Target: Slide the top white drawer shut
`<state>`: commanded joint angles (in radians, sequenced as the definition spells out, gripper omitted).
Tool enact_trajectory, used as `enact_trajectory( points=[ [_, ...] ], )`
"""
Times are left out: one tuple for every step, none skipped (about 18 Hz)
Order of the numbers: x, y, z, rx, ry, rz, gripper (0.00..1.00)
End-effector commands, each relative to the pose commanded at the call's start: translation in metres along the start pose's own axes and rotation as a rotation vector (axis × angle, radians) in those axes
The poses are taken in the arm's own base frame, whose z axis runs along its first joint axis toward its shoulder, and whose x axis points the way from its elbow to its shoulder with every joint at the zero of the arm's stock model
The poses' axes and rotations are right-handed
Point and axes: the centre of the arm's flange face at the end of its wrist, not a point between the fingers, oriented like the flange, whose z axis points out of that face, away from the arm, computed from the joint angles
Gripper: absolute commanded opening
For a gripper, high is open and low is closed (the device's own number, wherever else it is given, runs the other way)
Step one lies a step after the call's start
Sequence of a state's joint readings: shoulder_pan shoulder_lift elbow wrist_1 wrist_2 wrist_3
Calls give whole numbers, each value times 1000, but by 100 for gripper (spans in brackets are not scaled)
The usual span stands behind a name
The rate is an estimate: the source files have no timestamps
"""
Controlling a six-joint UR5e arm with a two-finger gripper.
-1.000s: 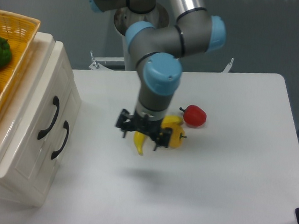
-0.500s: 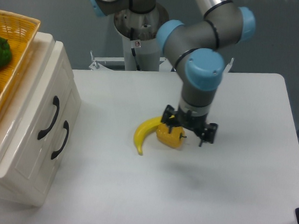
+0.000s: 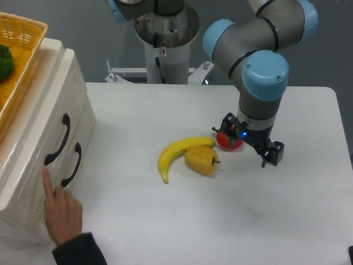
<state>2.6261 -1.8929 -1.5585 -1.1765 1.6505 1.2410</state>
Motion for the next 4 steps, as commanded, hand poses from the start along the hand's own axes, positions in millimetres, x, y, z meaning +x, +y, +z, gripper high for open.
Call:
enact_trajectory(
  points=[
    [1,3,4,-3,7,-4,100],
    [1,6,5,-6,10,-8,100],
    [2,10,4,-6,10,-14,100],
    [1,14,1,-4,7,-21,100]
  ],
)
